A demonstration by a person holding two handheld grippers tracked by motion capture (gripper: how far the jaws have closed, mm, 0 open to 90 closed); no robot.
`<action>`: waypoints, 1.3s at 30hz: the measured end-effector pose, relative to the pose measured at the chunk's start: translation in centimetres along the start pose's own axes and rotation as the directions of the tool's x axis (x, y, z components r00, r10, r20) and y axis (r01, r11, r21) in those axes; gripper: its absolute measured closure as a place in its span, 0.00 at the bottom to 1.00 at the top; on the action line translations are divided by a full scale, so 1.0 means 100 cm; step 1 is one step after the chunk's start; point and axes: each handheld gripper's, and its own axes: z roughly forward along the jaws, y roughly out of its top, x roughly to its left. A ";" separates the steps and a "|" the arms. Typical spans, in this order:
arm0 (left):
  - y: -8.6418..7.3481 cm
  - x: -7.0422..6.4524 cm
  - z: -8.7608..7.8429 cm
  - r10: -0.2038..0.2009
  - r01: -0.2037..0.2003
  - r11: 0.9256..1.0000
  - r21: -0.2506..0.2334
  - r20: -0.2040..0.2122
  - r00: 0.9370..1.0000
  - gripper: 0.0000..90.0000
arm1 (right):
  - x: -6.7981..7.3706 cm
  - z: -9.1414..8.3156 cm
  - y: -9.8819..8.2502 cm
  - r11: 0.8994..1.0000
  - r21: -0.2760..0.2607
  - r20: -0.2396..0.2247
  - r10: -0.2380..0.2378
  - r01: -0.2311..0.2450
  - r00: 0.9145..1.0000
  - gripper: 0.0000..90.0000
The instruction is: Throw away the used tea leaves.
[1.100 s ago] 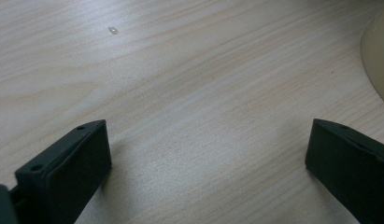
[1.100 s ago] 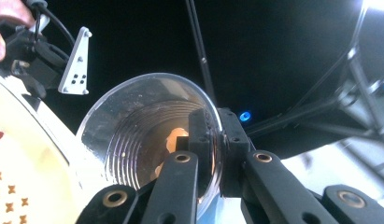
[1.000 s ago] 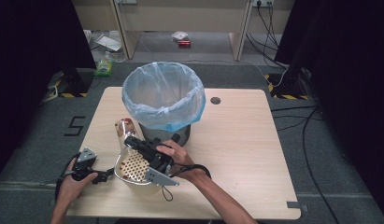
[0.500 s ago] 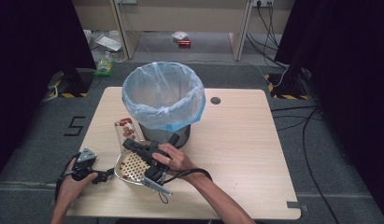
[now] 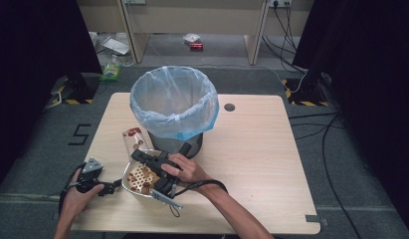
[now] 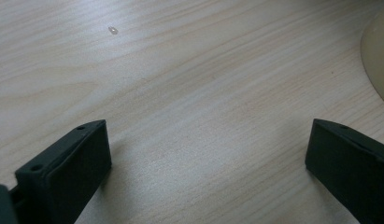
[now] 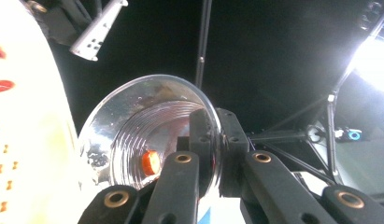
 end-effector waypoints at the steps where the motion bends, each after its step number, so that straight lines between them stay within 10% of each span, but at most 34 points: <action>1: 0.000 0.000 0.000 0.000 0.000 1.000 0.000 0.000 1.000 0.00 | -0.002 -0.002 0.001 1.000 -0.005 0.012 0.013 -0.013 1.000 0.97; 14: 0.000 0.000 0.000 0.000 0.000 1.000 0.000 0.000 1.000 0.00 | 0.005 -0.012 0.008 0.998 -0.021 0.028 -0.061 0.062 0.998 0.98; 17: 0.000 0.000 0.000 0.000 0.000 1.000 0.000 0.000 1.000 0.00 | 0.011 -0.008 0.000 0.997 0.020 -0.031 -0.070 0.070 0.997 0.97; 23: 0.000 0.000 0.000 -0.001 0.001 1.000 0.000 -0.001 1.000 0.00 | 0.007 -0.010 0.005 0.999 0.011 -0.028 -0.039 0.039 0.999 0.97; 29: 0.000 0.000 0.000 -0.001 0.001 1.000 0.000 0.000 1.000 0.00 | 0.001 -0.015 0.000 0.996 0.030 -0.049 0.088 -0.087 0.995 0.97; 32: 0.000 0.000 0.000 -0.001 0.001 1.000 0.000 0.000 1.000 0.00 | -0.012 -0.017 -0.005 0.957 0.062 -0.055 0.288 -0.285 0.956 0.96; 35: 0.000 0.000 0.000 -0.001 0.001 1.000 0.000 0.000 1.000 0.00 | -0.021 -0.019 -0.004 0.939 0.048 -0.060 0.342 -0.340 0.938 0.96; 36: 0.000 0.000 0.000 -0.001 0.001 1.000 0.000 0.000 1.000 0.00 | -0.031 -0.021 -0.002 0.909 0.055 -0.086 0.416 -0.413 0.905 0.96; 37: 0.000 0.000 0.000 -0.001 0.001 1.000 0.000 0.000 1.000 0.00 | -0.031 -0.021 -0.002 0.909 0.055 -0.086 0.416 -0.413 0.905 0.96; 39: 0.000 0.000 0.000 -0.001 0.001 1.000 0.000 0.000 1.000 0.00 | -0.040 -0.023 -0.002 0.876 0.072 -0.106 0.483 -0.478 0.869 0.96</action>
